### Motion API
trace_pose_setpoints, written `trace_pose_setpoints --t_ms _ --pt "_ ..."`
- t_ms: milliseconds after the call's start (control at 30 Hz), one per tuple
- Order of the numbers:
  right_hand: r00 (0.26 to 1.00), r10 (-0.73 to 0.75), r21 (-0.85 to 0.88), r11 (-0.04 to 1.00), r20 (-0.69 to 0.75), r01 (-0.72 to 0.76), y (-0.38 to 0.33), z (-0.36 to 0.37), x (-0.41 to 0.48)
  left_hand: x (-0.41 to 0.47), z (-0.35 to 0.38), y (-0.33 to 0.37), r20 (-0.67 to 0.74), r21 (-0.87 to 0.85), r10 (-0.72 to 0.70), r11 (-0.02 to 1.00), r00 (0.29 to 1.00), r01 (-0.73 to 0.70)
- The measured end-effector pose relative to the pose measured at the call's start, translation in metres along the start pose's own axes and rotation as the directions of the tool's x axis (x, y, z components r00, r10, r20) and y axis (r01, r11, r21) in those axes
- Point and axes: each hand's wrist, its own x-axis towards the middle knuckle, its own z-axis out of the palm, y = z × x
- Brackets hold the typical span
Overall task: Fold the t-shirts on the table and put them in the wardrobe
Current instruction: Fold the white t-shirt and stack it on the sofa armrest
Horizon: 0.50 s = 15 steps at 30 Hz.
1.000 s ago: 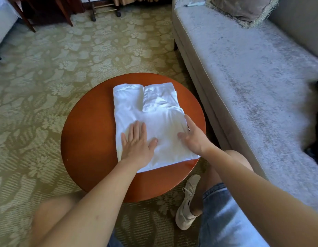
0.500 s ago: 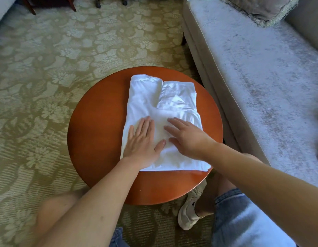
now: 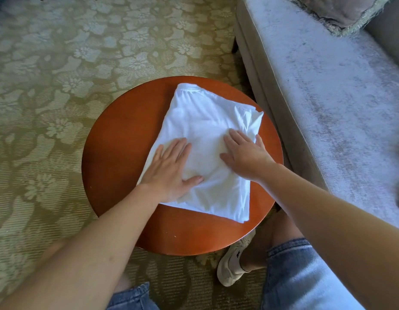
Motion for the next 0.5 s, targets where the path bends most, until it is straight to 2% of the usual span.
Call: trace_pose_setpoints --t_ms 67,200,333,433,500 --pt "1.0 0.02 -0.01 1.0 0.005 -0.02 -0.001 0.005 -0.006 0.002 -0.004 -0.008 0.019 0.026 -0.009 1.0 1.0 0.008" --pt "0.999 -0.033 -0.098 0.995 -0.01 0.032 -0.013 0.007 -0.022 0.004 -0.018 -0.027 0.05 0.142 -0.021 0.99 0.998 0.014" --pt "0.996 -0.077 -0.11 0.991 -0.042 0.072 -0.016 -0.001 -0.035 -0.002 -0.034 -0.047 -0.079 0.211 -0.273 0.935 0.959 0.283" --pt "0.995 -0.102 -0.036 0.994 -0.013 0.102 -0.026 0.0 -0.043 -0.018 -0.036 -0.039 -0.168 0.09 -0.435 0.887 0.884 0.454" --pt "0.991 -0.129 0.039 0.991 0.02 0.128 -0.031 -0.003 -0.048 -0.028 -0.035 -0.023 -0.136 -0.063 -0.521 0.853 0.843 0.518"
